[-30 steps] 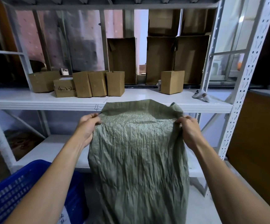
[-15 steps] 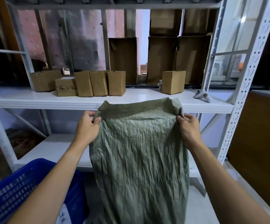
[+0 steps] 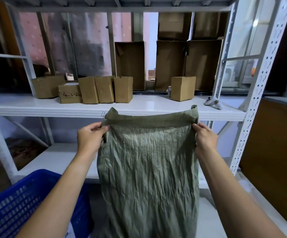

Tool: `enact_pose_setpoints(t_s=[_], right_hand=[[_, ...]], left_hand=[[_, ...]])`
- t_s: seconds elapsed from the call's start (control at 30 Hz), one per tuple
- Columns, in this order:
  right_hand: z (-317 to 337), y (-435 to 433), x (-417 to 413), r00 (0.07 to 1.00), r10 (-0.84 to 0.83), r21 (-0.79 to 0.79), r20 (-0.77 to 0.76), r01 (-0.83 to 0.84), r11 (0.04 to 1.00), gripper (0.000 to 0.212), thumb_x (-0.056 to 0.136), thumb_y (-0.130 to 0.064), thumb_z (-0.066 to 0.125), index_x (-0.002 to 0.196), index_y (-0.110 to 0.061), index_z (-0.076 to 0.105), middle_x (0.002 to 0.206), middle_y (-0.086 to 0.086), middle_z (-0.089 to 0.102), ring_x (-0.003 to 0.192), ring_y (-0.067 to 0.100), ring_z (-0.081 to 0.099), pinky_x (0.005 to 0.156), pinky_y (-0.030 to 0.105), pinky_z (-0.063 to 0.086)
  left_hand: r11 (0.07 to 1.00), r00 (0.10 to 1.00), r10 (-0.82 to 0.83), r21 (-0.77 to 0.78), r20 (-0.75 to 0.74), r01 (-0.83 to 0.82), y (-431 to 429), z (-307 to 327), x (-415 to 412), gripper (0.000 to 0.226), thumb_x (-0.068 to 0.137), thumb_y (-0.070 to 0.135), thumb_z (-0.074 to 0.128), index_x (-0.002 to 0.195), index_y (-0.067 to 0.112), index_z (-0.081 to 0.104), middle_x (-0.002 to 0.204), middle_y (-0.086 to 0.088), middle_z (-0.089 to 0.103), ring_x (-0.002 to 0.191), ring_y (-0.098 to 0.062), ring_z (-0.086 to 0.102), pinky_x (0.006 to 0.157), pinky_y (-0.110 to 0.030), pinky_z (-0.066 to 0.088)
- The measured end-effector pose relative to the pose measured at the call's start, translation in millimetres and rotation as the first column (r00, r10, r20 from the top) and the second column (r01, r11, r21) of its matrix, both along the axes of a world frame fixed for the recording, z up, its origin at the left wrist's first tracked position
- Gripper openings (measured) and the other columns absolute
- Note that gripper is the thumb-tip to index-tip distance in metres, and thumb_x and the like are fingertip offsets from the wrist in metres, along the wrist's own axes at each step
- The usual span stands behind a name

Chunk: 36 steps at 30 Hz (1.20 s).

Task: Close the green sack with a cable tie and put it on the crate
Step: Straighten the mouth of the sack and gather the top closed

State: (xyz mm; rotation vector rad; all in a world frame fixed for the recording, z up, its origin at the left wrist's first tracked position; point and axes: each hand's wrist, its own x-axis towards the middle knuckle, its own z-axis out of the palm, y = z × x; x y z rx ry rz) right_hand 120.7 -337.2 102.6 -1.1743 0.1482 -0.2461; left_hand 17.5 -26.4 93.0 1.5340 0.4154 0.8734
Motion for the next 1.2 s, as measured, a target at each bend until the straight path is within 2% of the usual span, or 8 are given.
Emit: enact_pose_setpoints(t_s=[0.17,0.3,0.4,0.73,0.83,0.97,1.07,1.2], right_hand=[[-7.4,5.9,-1.8,0.995,0.093,0.051,-0.022,-0.091,0.994,0.025,0.093,-0.009,0.062,0.117,-0.006,0.071,0.107,0.012,0.074,0.103,0.027,0.069,0.100,0.040,0.052],[-5.3,9.6,-1.7,0.986,0.165,0.089,0.022,-0.166,0.982,0.022,0.099,-0.005,0.052,0.115,-0.009,0.066,0.100,0.009,0.071,0.094,0.023,0.067,0.092,0.034,0.052],[-5.1,14.0,-3.5,0.986,0.169,0.084,0.000,-0.169,0.982,0.026,0.098,0.000,0.043,0.088,-0.006,0.066,0.083,0.011,0.066,0.080,0.025,0.064,0.077,0.036,0.051],[-1.1,15.8,-17.3,0.982,0.187,-0.079,0.022,-0.184,0.980,0.021,0.079,0.001,0.039,0.065,-0.013,0.044,0.056,0.003,0.042,0.052,0.016,0.037,0.045,0.025,0.030],[-2.8,15.5,-20.3,0.979,0.204,-0.335,0.031,-0.182,0.925,0.010,0.090,-0.002,0.044,0.088,-0.007,0.053,0.068,0.007,0.047,0.059,0.017,0.044,0.049,0.028,0.034],[-14.9,11.8,-10.0,0.968,0.210,-0.500,0.137,-0.115,0.859,0.019,0.097,-0.011,0.043,0.083,-0.012,0.056,0.068,0.005,0.050,0.065,0.020,0.047,0.058,0.030,0.036],[-22.1,10.0,-3.2,0.966,0.209,-0.554,0.154,-0.091,0.828,0.022,0.094,-0.014,0.042,0.079,-0.010,0.056,0.070,0.009,0.051,0.069,0.022,0.048,0.063,0.035,0.035],[-21.5,11.0,-7.5,0.963,0.198,-0.542,0.180,-0.071,0.837,0.028,0.099,-0.010,0.038,0.105,-0.009,0.066,0.099,0.012,0.068,0.093,0.027,0.061,0.081,0.041,0.050]], left_hand=[[0.960,0.990,-0.139,-0.245,-0.004,0.134,4.1,-10.7,4.7,0.016,0.091,0.014,0.070,0.105,0.006,0.071,0.094,-0.011,0.074,0.088,-0.027,0.070,0.099,-0.044,0.053],[0.936,0.978,-0.206,-0.298,-0.038,0.185,12.2,-18.7,6.9,0.016,0.098,0.021,0.060,0.098,0.009,0.071,0.109,-0.018,0.072,0.110,-0.034,0.066,0.105,-0.052,0.047],[0.914,0.961,-0.276,-0.309,0.006,0.264,12.1,-17.2,7.5,0.019,0.100,0.018,0.056,0.108,0.006,0.068,0.112,-0.020,0.070,0.111,-0.036,0.065,0.104,-0.049,0.048],[0.972,0.964,-0.232,-0.075,-0.127,0.224,26.1,8.9,-7.0,0.008,0.093,0.013,0.068,0.099,0.010,0.071,0.078,-0.005,0.059,0.040,-0.010,0.042,0.039,-0.021,0.039],[0.979,0.972,-0.194,0.031,-0.129,0.199,14.6,11.9,-9.1,0.008,0.097,0.011,0.062,0.101,0.009,0.069,0.082,-0.007,0.059,0.048,-0.011,0.050,0.051,-0.024,0.051],[0.964,0.970,-0.196,0.150,-0.148,0.217,5.4,8.0,-10.8,0.017,0.100,0.012,0.056,0.115,0.011,0.066,0.092,-0.004,0.066,0.075,-0.013,0.055,0.072,-0.024,0.047],[0.930,0.956,-0.249,0.237,-0.153,0.280,-1.5,4.7,-13.1,0.017,0.095,0.011,0.064,0.109,0.019,0.069,0.098,0.000,0.072,0.086,-0.011,0.064,0.077,-0.020,0.048],[0.876,0.985,-0.114,0.455,-0.128,0.161,0.3,-4.7,-4.8,0.010,0.092,0.022,0.069,0.098,0.028,0.073,0.094,-0.008,0.073,0.088,-0.029,0.066,0.081,-0.042,0.052]])
